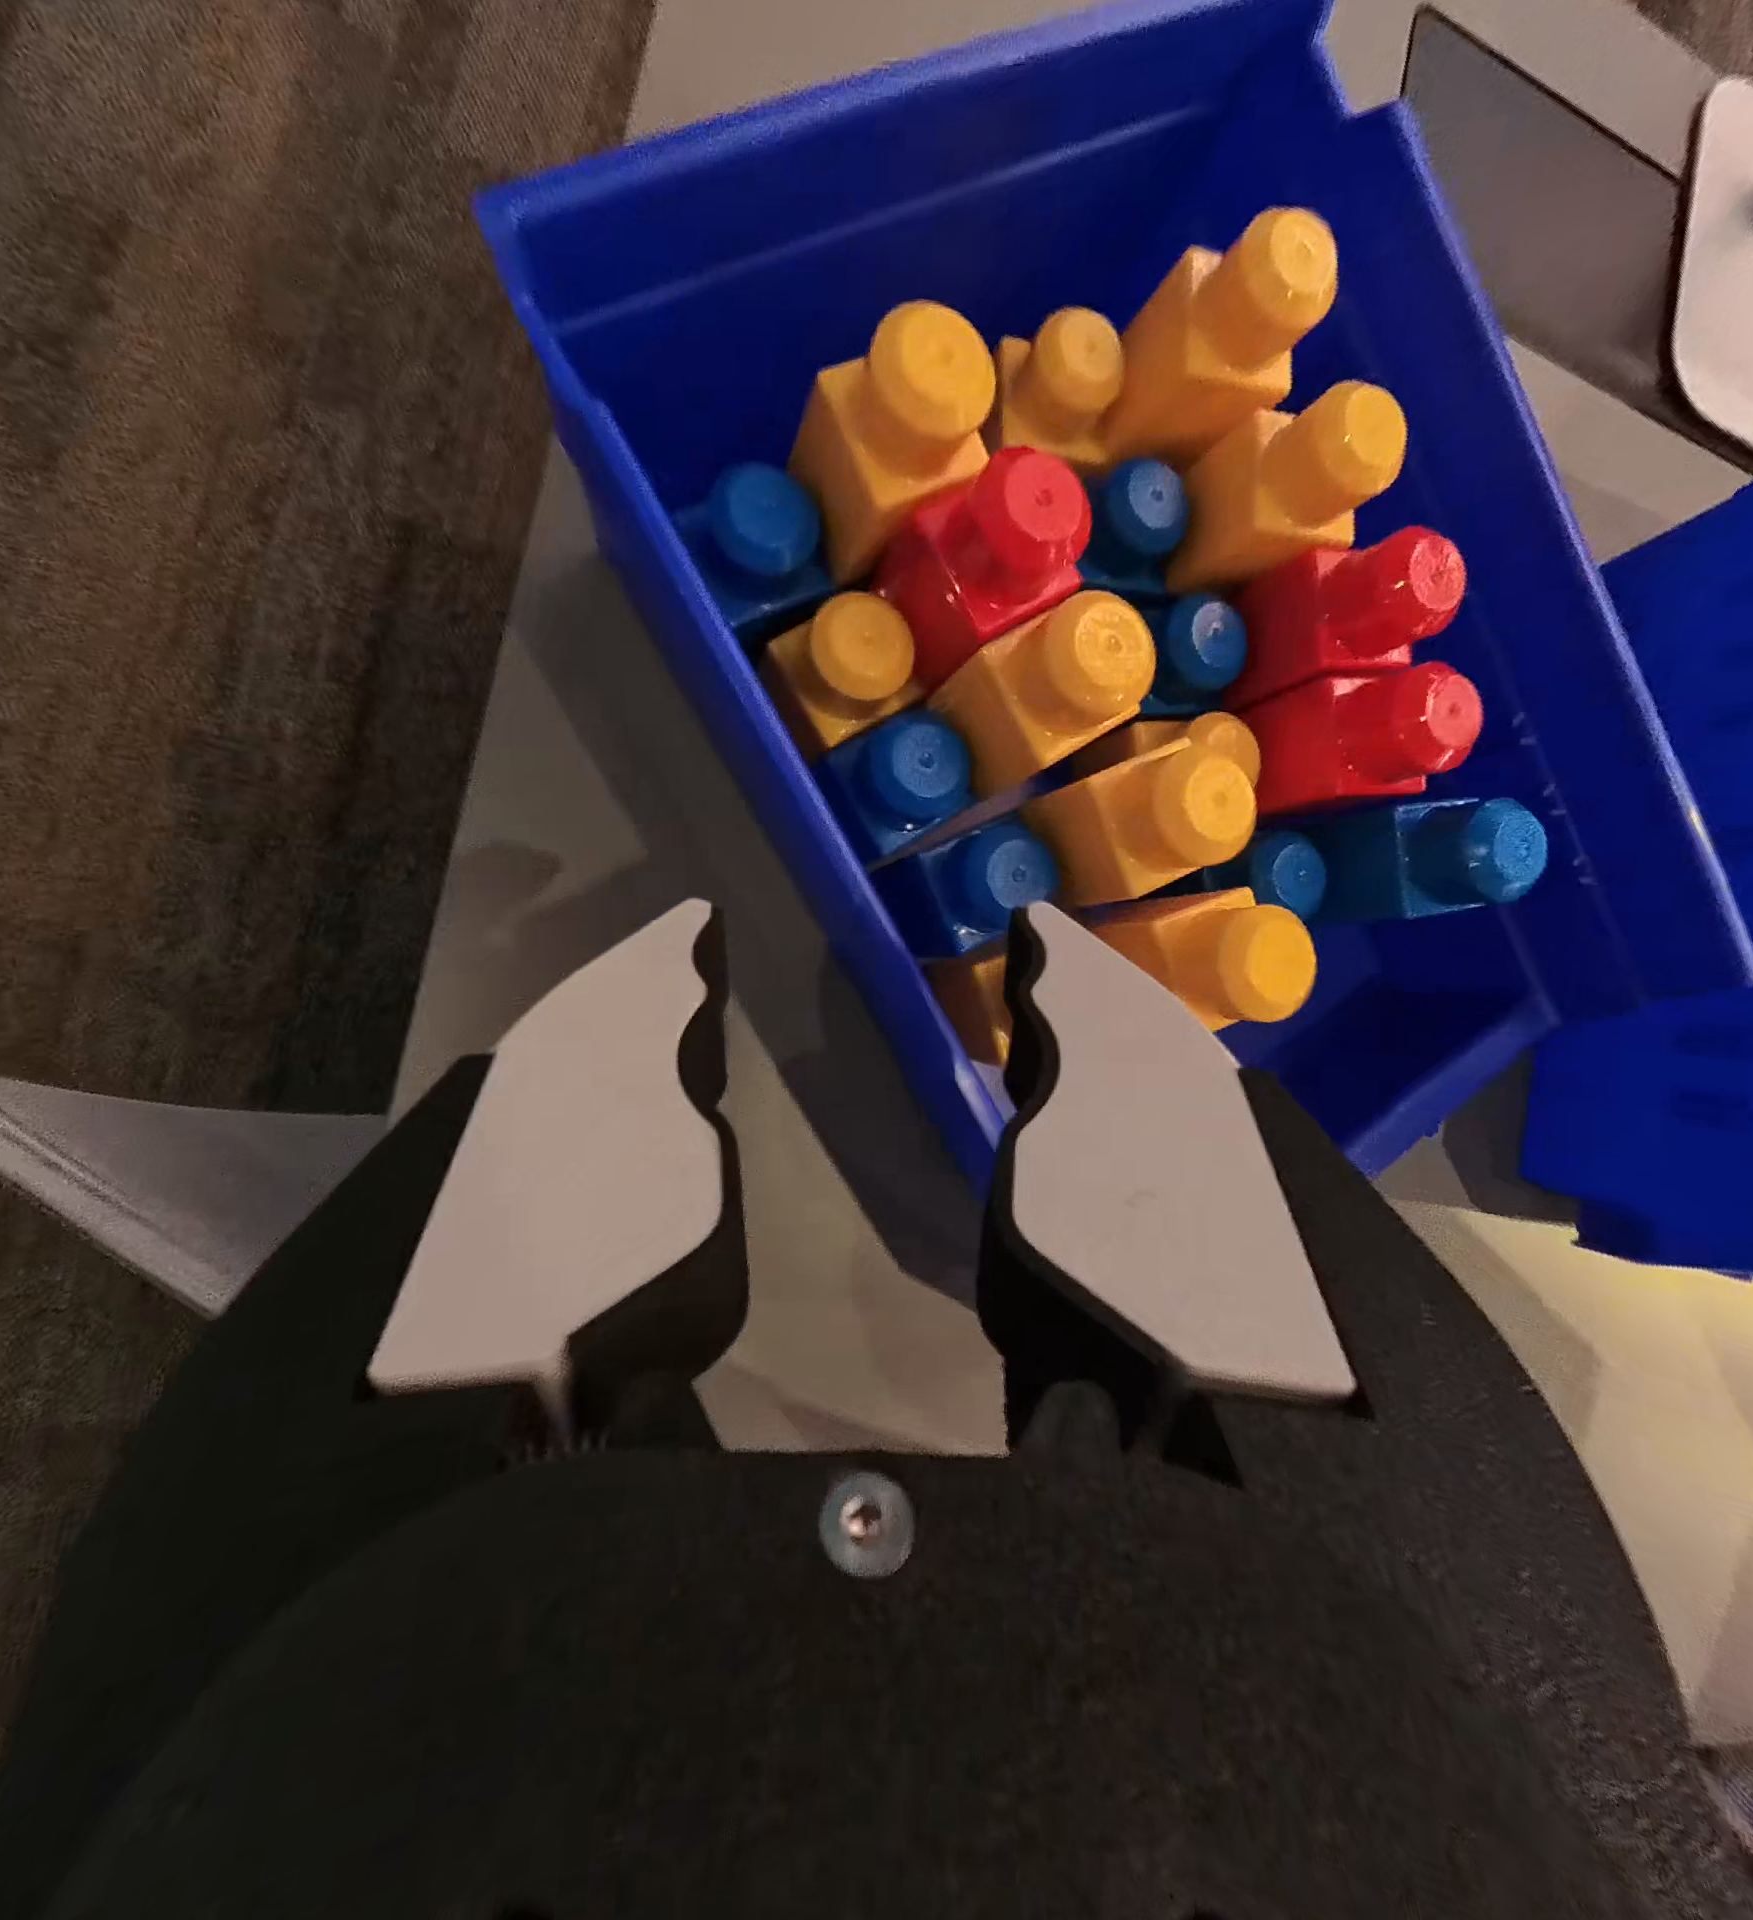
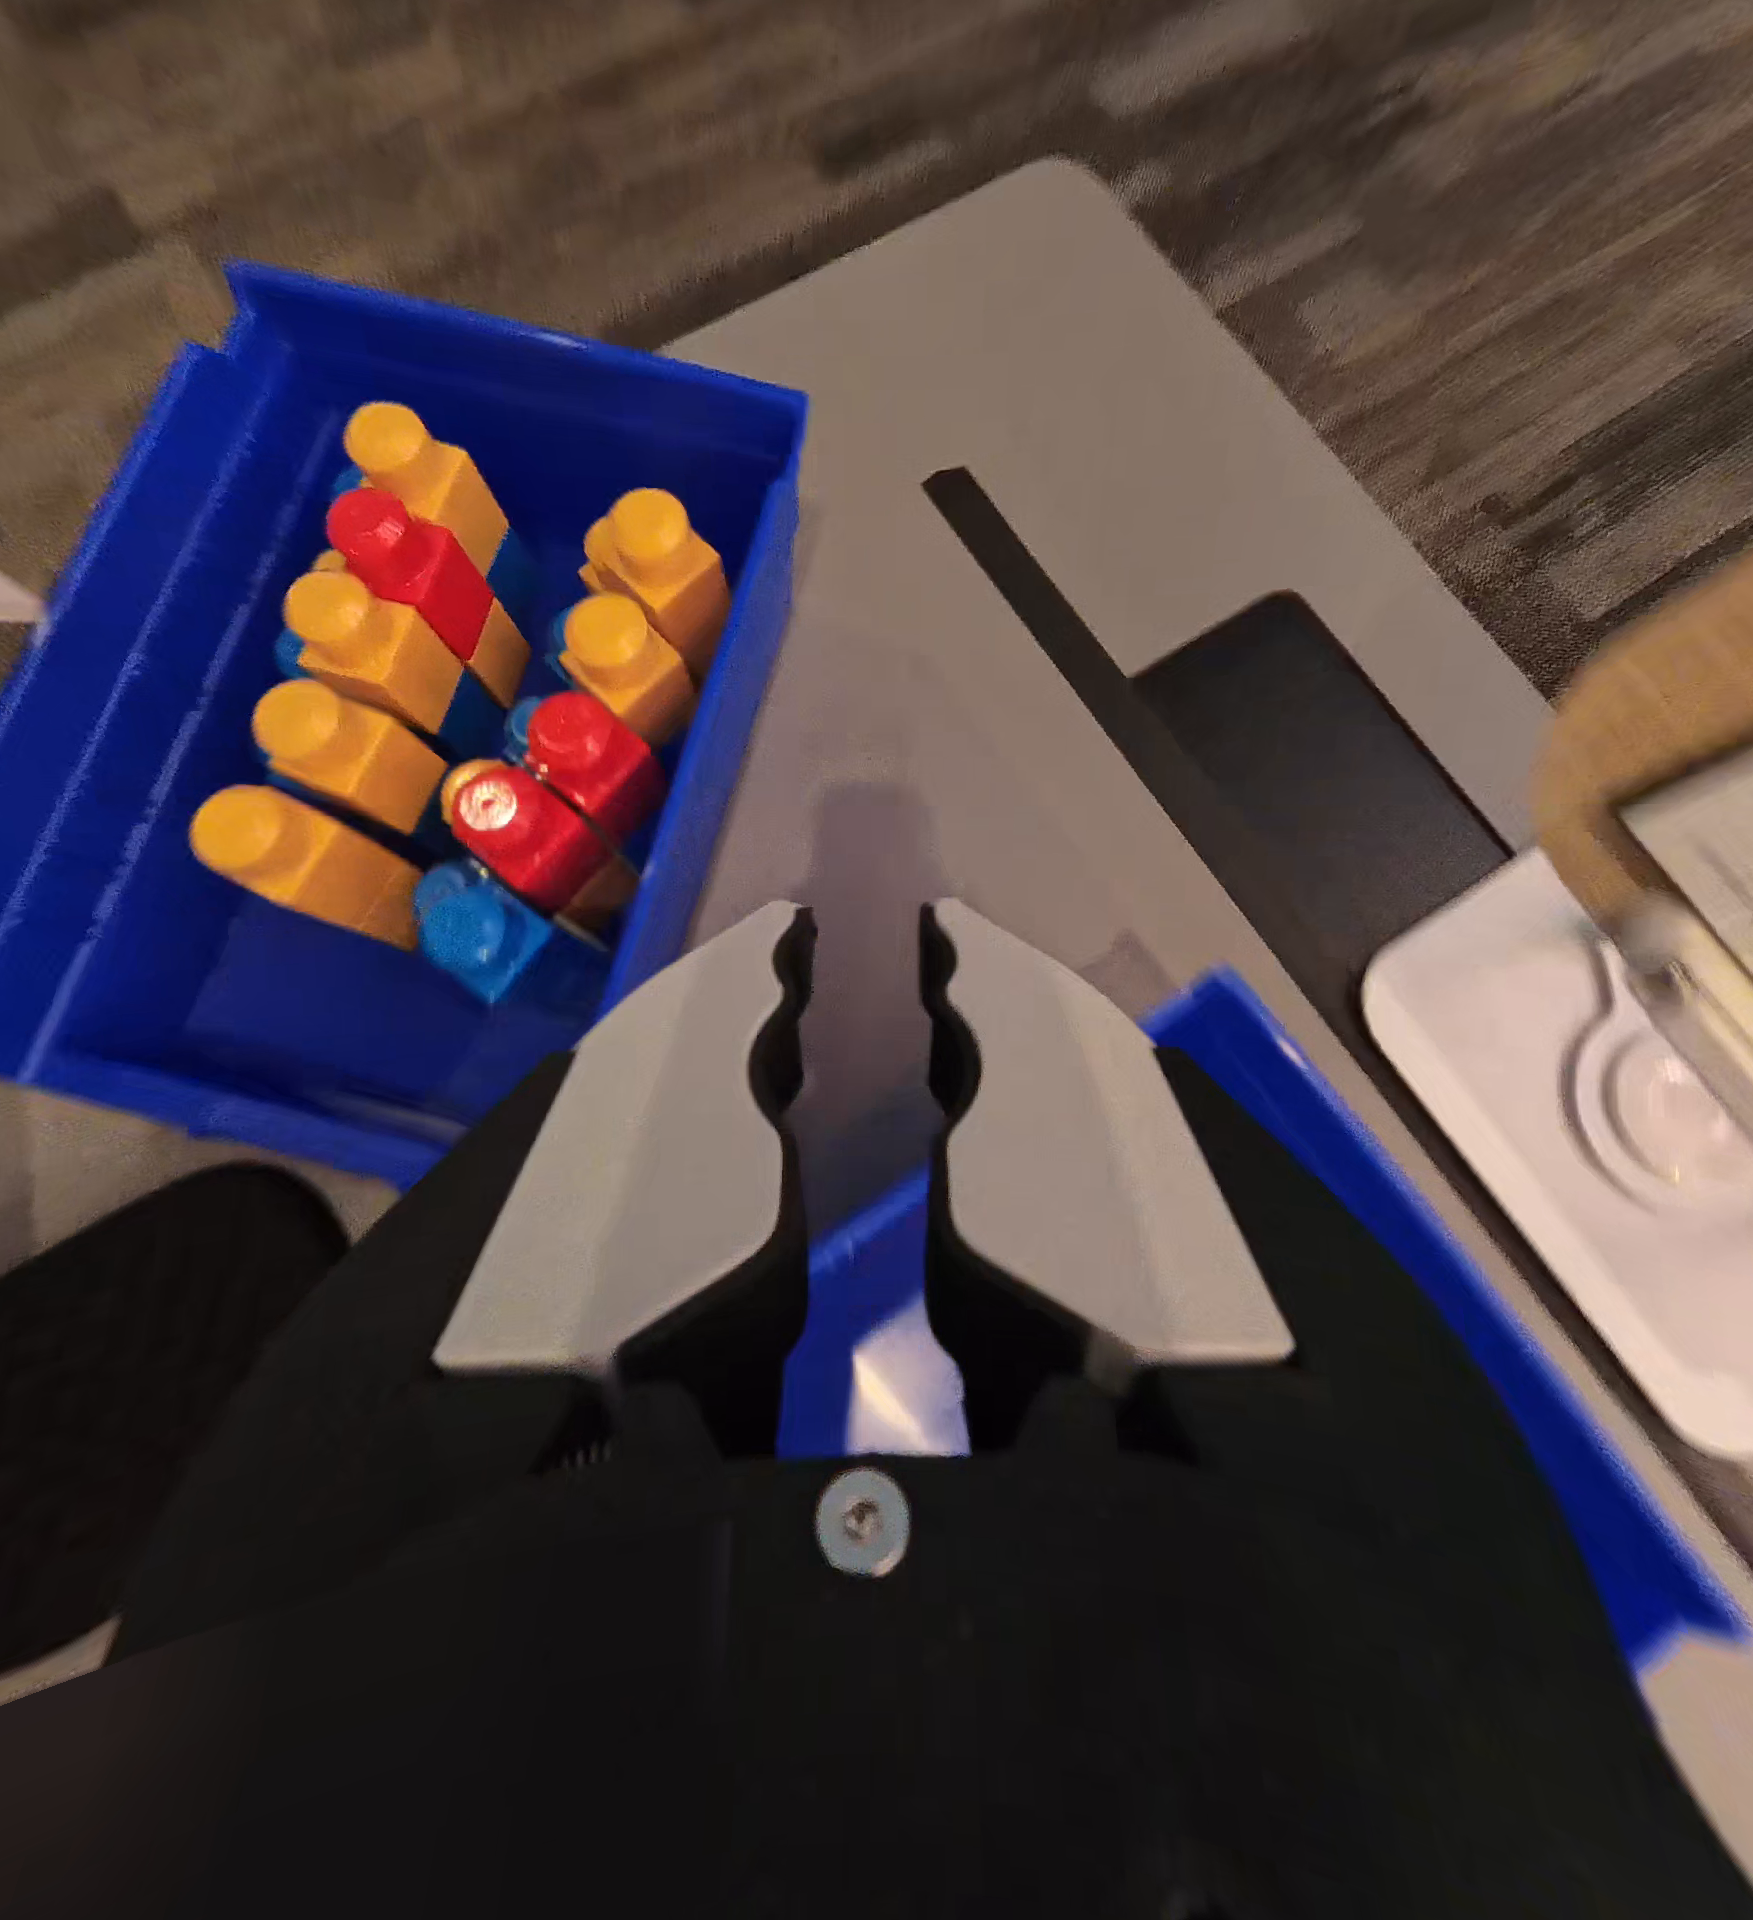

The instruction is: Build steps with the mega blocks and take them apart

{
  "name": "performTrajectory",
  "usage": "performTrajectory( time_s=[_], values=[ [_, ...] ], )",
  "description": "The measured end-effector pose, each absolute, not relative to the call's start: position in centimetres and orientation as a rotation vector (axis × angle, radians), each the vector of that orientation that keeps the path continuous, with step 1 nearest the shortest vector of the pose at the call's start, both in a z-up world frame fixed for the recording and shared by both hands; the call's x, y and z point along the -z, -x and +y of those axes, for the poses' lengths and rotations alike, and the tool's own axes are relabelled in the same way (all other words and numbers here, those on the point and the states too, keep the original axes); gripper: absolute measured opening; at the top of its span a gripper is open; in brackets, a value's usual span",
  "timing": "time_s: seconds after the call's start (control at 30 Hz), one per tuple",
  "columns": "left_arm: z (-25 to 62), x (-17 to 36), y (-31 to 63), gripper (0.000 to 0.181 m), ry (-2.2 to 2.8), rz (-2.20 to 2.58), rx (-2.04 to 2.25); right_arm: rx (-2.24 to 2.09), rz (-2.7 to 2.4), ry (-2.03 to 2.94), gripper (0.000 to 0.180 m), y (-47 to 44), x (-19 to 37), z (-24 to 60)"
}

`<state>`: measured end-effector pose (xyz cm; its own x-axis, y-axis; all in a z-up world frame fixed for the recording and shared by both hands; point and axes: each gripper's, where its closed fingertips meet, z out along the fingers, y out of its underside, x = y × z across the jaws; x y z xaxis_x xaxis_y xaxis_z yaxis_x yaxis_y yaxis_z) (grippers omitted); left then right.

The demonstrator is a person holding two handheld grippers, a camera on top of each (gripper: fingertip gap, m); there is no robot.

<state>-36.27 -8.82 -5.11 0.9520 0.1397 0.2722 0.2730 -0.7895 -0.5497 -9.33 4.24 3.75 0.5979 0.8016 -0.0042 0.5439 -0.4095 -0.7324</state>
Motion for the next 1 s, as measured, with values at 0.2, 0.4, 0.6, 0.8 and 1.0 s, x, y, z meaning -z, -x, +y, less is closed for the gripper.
performTrajectory(
  time_s=[0.2, 0.4, 0.6, 0.8, 1.0],
  values=[
    [-8.8, 7.5, 34.8, 0.043, 2.644, -0.263, 0.328, -0.129, -0.688, 2.38, 0.059, -11.0, 0.3, 4.0],
    [-9.4, 9.2, 33.6, 0.038, 2.811, -0.2, 0.244, -0.307, -0.541, 2.575, 0.065, -15.9, 5.7, 0.4],
    [-10.1, 10.6, 33.1, 0.039, 2.926, -0.171, 0.185, -0.232, -0.624, 2.776, 0.063, -15.1, 10.2, -1.0],
    [-9.3, 11.0, 33.3, 0.037, 2.955, -0.092, 0.088, -0.207, -0.738, 2.887, 0.028, -14.5, 11.8, -1.7],
    [-6.9, 11.0, 33.1, 0.023, 2.904, -0.01, 0.048, -0.252, -0.699, 2.942, 0.009, -17.4, 12.0, -0.7]
  ],
)
